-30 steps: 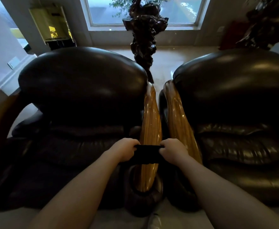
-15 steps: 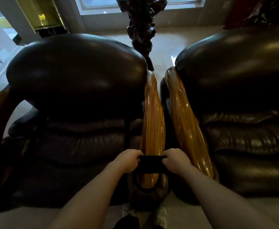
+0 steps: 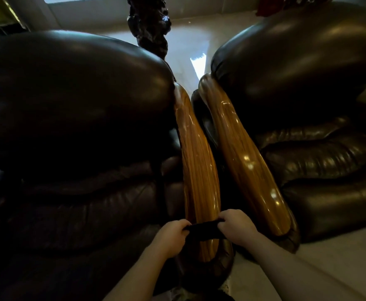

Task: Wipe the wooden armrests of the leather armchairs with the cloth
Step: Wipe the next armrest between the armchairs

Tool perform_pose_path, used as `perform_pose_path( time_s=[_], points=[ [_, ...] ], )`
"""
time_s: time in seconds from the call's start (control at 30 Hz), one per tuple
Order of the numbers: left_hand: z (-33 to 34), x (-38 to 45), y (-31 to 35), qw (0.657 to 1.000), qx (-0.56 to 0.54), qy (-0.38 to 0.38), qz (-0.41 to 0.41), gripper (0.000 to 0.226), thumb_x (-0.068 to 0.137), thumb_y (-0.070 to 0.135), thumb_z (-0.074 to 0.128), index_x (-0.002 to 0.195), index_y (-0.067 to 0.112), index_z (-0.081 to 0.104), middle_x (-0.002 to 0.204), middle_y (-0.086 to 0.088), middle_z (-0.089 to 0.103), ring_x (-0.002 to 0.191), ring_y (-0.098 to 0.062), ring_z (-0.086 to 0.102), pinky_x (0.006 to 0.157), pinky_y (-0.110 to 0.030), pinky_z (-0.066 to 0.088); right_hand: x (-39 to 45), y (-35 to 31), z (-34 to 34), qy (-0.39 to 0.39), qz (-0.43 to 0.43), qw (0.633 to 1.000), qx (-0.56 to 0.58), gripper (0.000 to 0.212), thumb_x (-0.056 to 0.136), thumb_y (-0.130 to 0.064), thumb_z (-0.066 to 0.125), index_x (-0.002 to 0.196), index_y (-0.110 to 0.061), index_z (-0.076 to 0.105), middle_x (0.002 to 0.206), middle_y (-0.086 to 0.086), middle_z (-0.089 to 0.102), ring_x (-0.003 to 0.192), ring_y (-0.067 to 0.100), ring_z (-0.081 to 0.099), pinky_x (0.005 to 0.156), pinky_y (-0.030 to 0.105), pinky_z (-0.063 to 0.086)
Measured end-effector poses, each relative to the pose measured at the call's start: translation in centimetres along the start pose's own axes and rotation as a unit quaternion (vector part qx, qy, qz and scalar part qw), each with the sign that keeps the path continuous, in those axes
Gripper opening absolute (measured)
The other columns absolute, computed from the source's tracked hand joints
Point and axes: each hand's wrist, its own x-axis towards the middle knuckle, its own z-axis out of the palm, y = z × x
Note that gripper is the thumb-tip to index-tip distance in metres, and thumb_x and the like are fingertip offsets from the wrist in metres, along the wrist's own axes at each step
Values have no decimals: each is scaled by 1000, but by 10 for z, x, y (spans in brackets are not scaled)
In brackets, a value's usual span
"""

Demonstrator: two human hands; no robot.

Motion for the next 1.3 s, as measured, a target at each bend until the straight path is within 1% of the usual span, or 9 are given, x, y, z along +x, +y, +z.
perform_pose_path(
  time_s=[0.1, 0.2, 0.33, 0.53, 0.67, 0.73, 0.83, 1.0, 1.3],
  points=[
    [3, 17, -8, 999, -26, 20, 8, 25, 97, 29, 46, 119, 36, 57, 96, 12, 60, 76, -5, 62, 60, -17, 49, 22, 2, -2, 11, -1, 1000, 22, 18, 92, -24, 53, 101, -26, 69, 87, -9, 62, 75, 6, 60, 62, 23, 50],
    [3, 43, -8, 998, -35, 46, 16, 26, 97, 29, 47, 121, 36, 55, 107, 16, 58, 89, 0, 59, 78, -22, 53, 53, 5, -4, 21, -4, 999, 38, 17, 92, -24, 53, 100, -26, 69, 87, -9, 62, 76, 6, 61, 65, 24, 54],
    [3, 83, -14, 983, -68, 169, 33, 26, 96, 29, 49, 121, 35, 56, 114, 16, 58, 99, 4, 55, 89, -26, 50, 99, 11, -5, 84, -47, 995, 25, 16, 93, -25, 54, 97, -28, 69, 86, -11, 61, 72, 5, 59, 60, 20, 50],
    [5, 134, -27, 930, -23, 355, 89, 25, 90, 24, 60, 115, 26, 63, 103, 21, 57, 100, 3, 55, 86, -20, 48, 139, 27, 10, 223, -120, 967, -7, 24, 88, -21, 61, 110, -19, 70, 101, -6, 61, 95, 13, 54, 76, 23, 43],
    [23, 144, -35, 872, 71, 470, 119, 48, 88, 21, 62, 133, 16, 46, 131, 0, 45, 127, -8, 37, 101, -29, 38, 136, 39, 27, 368, -137, 920, -10, 48, 83, -17, 66, 129, -8, 58, 119, 11, 55, 113, 26, 49, 90, 34, 45],
    [38, 138, -37, 861, 124, 464, 167, 51, 93, 20, 56, 140, 11, 36, 142, -8, 38, 138, -16, 29, 110, -34, 30, 125, 43, 41, 386, -163, 908, -3, 48, 87, -19, 59, 133, -7, 53, 128, 12, 49, 121, 26, 43, 96, 36, 41],
    [62, 132, -39, 883, 180, 375, 219, 52, 95, 23, 44, 143, 12, 29, 151, -10, 31, 143, -22, 22, 113, -40, 27, 113, 46, 69, 331, -213, 919, -33, 55, 86, -18, 57, 140, -10, 46, 145, 12, 43, 137, 27, 35, 108, 39, 32],
    [72, 142, -42, 908, 245, 300, 163, 55, 97, 31, 36, 146, 9, 26, 156, -14, 21, 145, -25, 13, 113, -49, 24, 120, 47, 91, 258, -235, 930, -117, 58, 94, -30, 41, 149, -15, 31, 158, 14, 27, 148, 28, 14, 119, 47, 21],
    [64, 152, -42, 897, 305, 281, 156, 52, 103, 35, 18, 146, 6, 23, 155, -17, 19, 145, -28, 13, 111, -47, 21, 137, 55, 88, 251, -267, 914, -176, 52, 102, -33, 23, 149, -9, 26, 156, 19, 25, 149, 30, 11, 117, 44, 11]
  ],
)
